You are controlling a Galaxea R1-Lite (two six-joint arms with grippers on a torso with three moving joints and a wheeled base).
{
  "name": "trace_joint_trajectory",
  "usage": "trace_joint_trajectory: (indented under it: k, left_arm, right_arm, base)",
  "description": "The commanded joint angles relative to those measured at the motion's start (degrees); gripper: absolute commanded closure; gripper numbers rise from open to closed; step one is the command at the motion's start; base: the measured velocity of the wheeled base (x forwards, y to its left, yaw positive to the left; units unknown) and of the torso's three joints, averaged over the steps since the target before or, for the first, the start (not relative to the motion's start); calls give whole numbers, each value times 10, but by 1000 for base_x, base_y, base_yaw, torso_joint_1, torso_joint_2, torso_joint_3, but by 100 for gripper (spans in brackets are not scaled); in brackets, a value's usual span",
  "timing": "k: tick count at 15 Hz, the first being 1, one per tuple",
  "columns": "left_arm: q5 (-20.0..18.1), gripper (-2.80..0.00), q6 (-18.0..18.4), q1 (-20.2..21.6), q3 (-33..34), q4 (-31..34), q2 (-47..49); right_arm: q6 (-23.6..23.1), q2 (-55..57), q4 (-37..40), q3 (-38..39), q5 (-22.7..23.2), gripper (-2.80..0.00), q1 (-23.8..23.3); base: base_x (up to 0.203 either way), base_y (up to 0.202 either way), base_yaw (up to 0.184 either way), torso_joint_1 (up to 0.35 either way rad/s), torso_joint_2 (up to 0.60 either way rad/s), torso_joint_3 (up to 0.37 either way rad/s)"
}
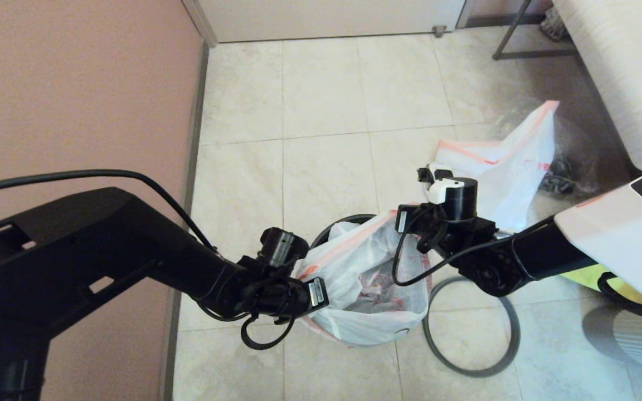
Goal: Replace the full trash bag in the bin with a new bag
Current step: Put the new garbage bag on the trash can
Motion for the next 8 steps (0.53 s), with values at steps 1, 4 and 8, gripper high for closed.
trace_joint_trajectory:
  k: [1, 4, 8]
  left_arm:
    - [0, 0, -2, -1, 2, -1, 1]
    - [0, 0, -4, 2, 2, -4, -1]
    - [4, 0, 0, -5, 17, -33, -9]
  right_arm:
    - [1, 23, 30, -48, 7, 0, -7]
    - [5, 26, 174, -102, 67, 0, -22]
    - [17, -19, 242, -117, 136, 0, -30]
  base:
    - [0, 0, 0, 0, 0, 0]
    - [0, 0, 0, 0, 0, 0]
    - [0, 0, 0, 0, 0, 0]
